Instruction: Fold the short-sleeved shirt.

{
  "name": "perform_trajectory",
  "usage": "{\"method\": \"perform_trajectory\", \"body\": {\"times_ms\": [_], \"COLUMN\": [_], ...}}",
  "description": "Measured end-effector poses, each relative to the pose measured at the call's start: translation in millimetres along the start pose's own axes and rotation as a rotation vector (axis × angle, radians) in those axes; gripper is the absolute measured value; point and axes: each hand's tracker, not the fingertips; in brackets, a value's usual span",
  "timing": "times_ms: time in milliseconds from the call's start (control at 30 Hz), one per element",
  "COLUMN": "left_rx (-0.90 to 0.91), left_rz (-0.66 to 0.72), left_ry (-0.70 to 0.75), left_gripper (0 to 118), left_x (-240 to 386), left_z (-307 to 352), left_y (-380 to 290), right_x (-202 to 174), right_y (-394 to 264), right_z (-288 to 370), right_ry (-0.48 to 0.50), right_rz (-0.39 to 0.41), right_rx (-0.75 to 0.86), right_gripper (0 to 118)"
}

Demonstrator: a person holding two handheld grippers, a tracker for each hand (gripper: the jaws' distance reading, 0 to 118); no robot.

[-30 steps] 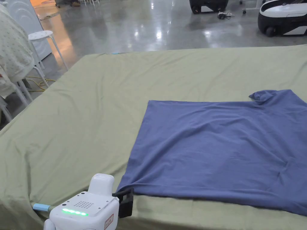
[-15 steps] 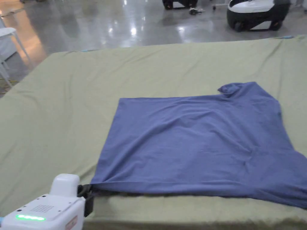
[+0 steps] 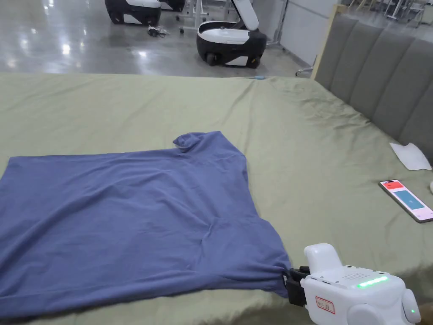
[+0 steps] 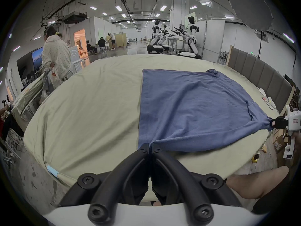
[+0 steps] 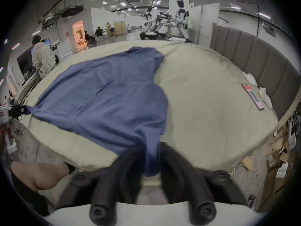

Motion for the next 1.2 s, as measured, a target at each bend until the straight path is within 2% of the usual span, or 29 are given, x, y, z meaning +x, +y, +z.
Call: {"method": "perform_trajectory", "body": {"times_ms": [233, 367, 533, 667, 800, 967, 1133, 1167, 1200], "left_rx": [-0.026, -0.002, -0.019, -0.137, -0.162, -0.264, -0.345, -0.343, -0.338], "left_rz": [-0.015, 0.011, -0.010, 0.003, 0.006, -0.059, -0.082, -0.084, -0.080], "left_ry": [0.008, 0.007, -0.003, -0.042, -0.026, -0.033, -0.049, -0.041, -0.040], "left_gripper": [0, 0, 0, 0, 0, 0, 0, 1, 9], "left_x": [-2.2, -9.2, -14.7, -21.6, -28.0, -21.2, -19.3, -23.4, -29.2], "left_z": [-0.7, -0.4, -21.4, -67.5, -113.7, -174.3, -208.5, -213.4, -216.6], "left_y": [10.7, 38.8, 96.0, 136.2, 162.1, 173.8, 165.5, 162.1, 160.8], "right_x": [-9.1, -9.6, -12.6, -11.2, -13.3, -12.6, -8.2, -2.4, -1.3], "right_y": [8.1, 44.8, 106.6, 153.1, 183.3, 195.1, 191.6, 191.4, 190.7], "right_z": [14.2, 31.4, 26.2, -1.0, -39.4, -100.4, -138.3, -142.9, -144.0], "right_ry": [0.012, 0.022, 0.017, -0.003, -0.050, -0.101, -0.131, -0.163, -0.188], "right_rz": [0.020, 0.032, 0.063, 0.072, 0.127, 0.139, 0.115, 0.099, 0.083], "right_rx": [0.024, 0.095, 0.089, 0.036, -0.019, -0.160, -0.200, -0.197, -0.184], "right_gripper": [7, 7, 7, 7, 7, 7, 7, 11, 34]}}
